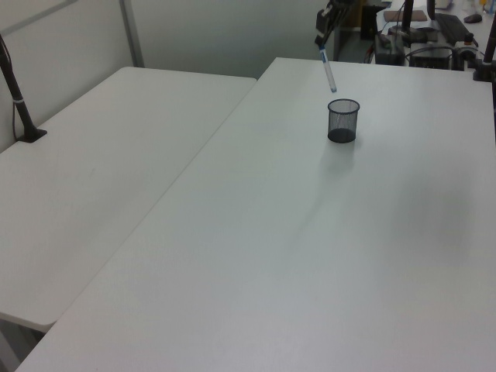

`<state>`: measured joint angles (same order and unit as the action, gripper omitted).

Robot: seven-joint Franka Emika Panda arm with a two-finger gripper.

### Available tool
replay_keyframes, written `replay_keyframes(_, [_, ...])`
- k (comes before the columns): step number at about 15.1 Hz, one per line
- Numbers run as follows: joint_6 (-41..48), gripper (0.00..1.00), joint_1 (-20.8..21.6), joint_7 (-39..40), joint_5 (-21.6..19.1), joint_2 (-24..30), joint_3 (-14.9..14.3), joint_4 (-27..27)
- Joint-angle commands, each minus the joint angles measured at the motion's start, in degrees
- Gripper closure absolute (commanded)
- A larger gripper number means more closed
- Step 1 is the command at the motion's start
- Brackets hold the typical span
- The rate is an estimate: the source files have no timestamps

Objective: Remove the marker
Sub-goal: 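Lift the gripped marker straight up out of the cup, then carry the marker away from the cup and lower it toward the table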

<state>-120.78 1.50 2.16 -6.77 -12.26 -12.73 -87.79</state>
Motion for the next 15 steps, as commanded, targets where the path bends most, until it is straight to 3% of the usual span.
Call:
replay_keyframes(1, [9.0, 0.85, 4.2, -1.4, -1.0, -0.6, 3.6, -1.2])
replay_keyframes(3, [11.9, 0.85, 6.0, -3.4, -0.5, -2.8, 5.9, -2.1])
replay_keyframes(7, [14.9, 0.85, 11.1, -3.1, 1.9, -10.0, 6.0, -2.8])
replay_keyframes(11, [15.4, 0.84, 12.6, -3.1, 3.0, -13.9, 6.2, -2.9])
replay_keyframes(13, [15.4, 0.79, 12.6, -3.1, 3.0, -14.9, 6.2, -3.2])
replay_keyframes(15, [15.1, 0.61, 12.7, -3.1, 3.2, -15.8, 6.2, -3.4])
